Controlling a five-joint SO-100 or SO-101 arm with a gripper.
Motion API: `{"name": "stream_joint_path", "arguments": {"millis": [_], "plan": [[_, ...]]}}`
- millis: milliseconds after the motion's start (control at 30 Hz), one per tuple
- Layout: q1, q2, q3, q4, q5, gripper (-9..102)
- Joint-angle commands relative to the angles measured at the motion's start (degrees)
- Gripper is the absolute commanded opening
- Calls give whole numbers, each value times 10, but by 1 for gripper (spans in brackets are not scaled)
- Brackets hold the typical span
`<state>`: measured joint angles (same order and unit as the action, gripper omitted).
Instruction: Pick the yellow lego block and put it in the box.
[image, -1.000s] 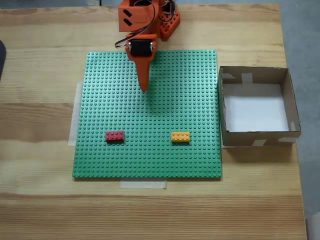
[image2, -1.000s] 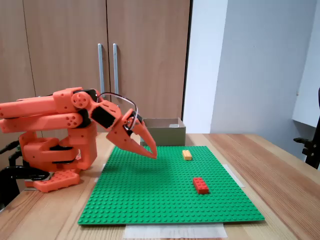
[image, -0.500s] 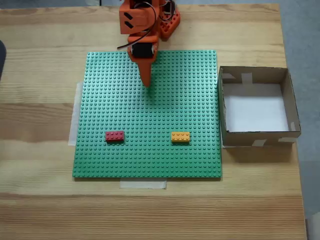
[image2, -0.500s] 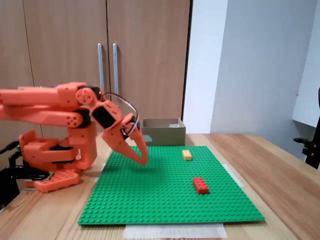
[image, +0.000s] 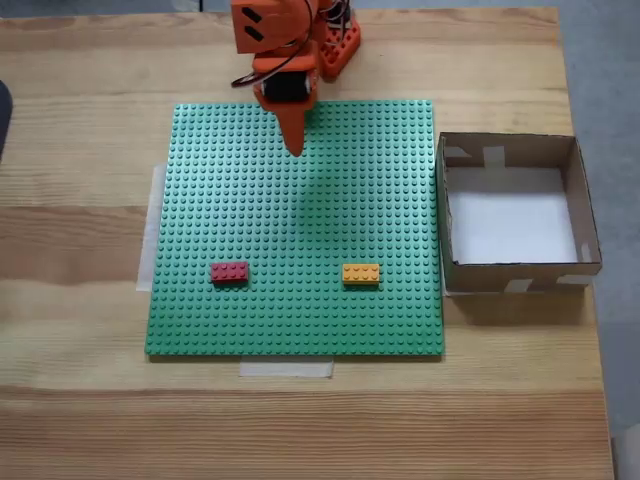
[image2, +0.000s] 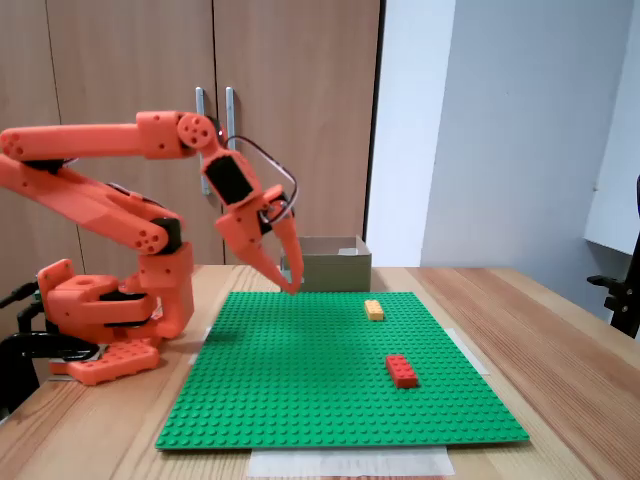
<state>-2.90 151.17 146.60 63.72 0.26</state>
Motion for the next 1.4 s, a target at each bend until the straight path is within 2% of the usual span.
{"name": "stream_joint_path", "arguments": {"millis": [0, 267, 300, 600, 1367], "plan": [[-10, -55, -86, 24, 4, 1], [-38, -209, -265, 74, 9, 4], [-47, -264, -315, 82, 13, 8], [-81, -444, -463, 110, 44, 16], [-127, -779, -708, 137, 111, 22]]}}
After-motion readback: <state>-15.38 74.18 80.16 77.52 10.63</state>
